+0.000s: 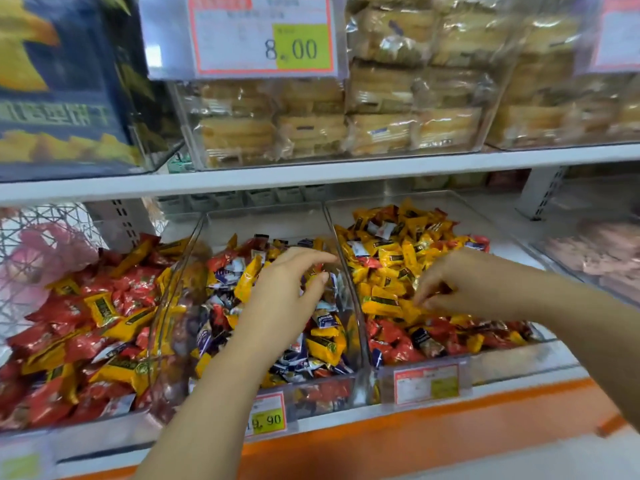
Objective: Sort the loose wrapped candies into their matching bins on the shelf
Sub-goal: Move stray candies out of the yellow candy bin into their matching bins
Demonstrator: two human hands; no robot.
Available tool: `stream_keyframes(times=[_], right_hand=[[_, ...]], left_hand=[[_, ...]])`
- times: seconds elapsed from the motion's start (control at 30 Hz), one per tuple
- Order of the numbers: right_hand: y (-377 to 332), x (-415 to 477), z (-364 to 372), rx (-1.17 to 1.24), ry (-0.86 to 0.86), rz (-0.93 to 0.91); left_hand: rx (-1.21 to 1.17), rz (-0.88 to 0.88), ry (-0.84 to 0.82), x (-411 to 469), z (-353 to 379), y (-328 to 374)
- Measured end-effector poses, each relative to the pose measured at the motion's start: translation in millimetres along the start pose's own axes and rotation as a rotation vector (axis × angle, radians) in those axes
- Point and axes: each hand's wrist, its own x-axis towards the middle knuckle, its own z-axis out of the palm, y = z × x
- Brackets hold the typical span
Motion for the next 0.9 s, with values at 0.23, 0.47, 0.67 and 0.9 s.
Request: stream_keyframes(times=[0.23,0.47,0.67,0.9], right_hand=[[-11.6,42.2,4.7,0.063,0.297,-0.005],[-13.2,98.8,26.6,-0.139,0.194,-0.004],[-8.6,73.6,25.5,0.106,0.332,0.025],[-66.6,36.4,2.7,0.331,0.474,-0.188]], left_hand=[[-0.023,0.025,-0.122,1.0,9.4,4.3],[-0.071,-0.004,-0.070,4.1,0.8,-0.6],[-0.095,-0.044,-0.017,2.5,-10.0,-7.1],[-0.290,-0.085,-0.031,-4.6,-14.8,7.8]])
